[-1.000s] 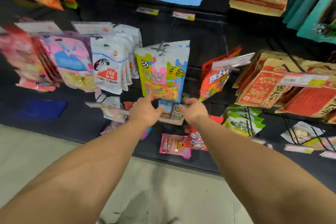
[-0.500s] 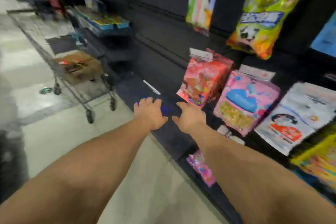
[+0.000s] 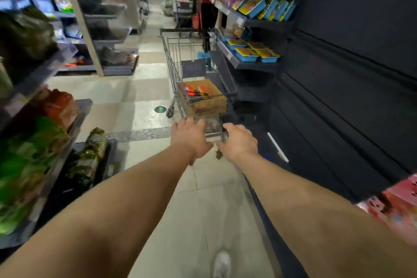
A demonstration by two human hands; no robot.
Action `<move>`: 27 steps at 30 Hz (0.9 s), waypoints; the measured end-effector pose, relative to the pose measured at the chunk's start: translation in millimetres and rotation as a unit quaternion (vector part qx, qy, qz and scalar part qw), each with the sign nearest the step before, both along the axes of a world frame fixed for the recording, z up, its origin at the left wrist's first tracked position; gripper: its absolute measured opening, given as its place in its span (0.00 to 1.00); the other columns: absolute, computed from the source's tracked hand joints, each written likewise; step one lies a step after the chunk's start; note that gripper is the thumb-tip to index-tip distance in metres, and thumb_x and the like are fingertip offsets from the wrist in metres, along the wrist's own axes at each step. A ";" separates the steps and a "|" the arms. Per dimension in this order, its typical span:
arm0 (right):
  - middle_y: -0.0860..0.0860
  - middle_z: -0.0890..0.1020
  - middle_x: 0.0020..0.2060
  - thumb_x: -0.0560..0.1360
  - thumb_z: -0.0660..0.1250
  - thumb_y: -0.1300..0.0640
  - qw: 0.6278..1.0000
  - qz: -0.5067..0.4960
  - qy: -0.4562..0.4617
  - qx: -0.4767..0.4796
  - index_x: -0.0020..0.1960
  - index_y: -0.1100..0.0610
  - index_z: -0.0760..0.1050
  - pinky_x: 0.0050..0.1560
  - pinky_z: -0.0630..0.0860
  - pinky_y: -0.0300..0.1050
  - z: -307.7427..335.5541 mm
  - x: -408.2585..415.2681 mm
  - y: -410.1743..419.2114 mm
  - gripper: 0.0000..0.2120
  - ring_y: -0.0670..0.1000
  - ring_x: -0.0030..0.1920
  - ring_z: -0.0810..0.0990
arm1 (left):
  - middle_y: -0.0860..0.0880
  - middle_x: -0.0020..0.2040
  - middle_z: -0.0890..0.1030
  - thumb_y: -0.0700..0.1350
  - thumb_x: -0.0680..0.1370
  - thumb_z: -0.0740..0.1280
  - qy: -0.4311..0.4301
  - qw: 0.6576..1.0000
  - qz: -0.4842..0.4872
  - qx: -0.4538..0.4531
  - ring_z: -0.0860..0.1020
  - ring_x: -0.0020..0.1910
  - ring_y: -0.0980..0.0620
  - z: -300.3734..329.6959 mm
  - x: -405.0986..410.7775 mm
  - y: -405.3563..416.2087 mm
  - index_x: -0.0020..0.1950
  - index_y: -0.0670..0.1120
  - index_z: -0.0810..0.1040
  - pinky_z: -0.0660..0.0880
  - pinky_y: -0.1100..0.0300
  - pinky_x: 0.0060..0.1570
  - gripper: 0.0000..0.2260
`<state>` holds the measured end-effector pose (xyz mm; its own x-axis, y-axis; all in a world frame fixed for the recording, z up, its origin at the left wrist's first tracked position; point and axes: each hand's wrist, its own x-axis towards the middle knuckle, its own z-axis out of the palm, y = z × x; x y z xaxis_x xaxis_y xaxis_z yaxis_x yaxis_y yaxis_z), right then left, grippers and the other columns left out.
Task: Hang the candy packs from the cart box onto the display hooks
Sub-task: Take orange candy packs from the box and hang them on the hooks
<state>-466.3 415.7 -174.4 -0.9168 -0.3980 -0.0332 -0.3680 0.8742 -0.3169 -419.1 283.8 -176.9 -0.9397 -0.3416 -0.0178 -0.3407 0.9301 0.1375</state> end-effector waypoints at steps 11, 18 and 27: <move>0.54 0.74 0.66 0.78 0.65 0.46 0.996 0.088 0.003 -0.019 0.70 0.48 0.68 0.65 0.68 0.54 9.3 -205.2 -144.9 0.22 0.58 0.67 0.71 | 0.44 0.78 0.65 0.64 0.76 0.66 -0.013 0.996 0.088 -0.003 0.62 0.76 0.41 12.1 -169.1 -133.6 0.77 0.54 0.62 0.59 0.46 0.74 0.33; 0.53 0.74 0.64 0.78 0.65 0.45 0.993 0.120 -0.013 -0.002 0.70 0.48 0.68 0.62 0.70 0.54 -6.5 -292.5 -231.9 0.22 0.57 0.65 0.72 | 0.45 0.80 0.62 0.64 0.77 0.66 -0.021 0.992 0.125 -0.002 0.60 0.78 0.42 -7.5 -252.0 -223.6 0.79 0.53 0.59 0.59 0.45 0.75 0.35; 0.54 0.73 0.67 0.79 0.64 0.45 0.997 -0.001 -0.072 0.017 0.72 0.49 0.66 0.62 0.72 0.52 -30.0 -432.4 -333.7 0.23 0.58 0.66 0.72 | 0.44 0.74 0.69 0.64 0.76 0.65 -0.063 0.997 0.050 -0.005 0.65 0.74 0.41 -28.9 -395.5 -368.5 0.77 0.52 0.63 0.63 0.45 0.72 0.32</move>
<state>-898.7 82.0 -204.4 -0.9024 -0.3924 -0.1779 -0.3187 0.8858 -0.3372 -814.6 -84.7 -205.8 -0.8911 -0.4347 -0.1301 -0.4463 0.8914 0.0786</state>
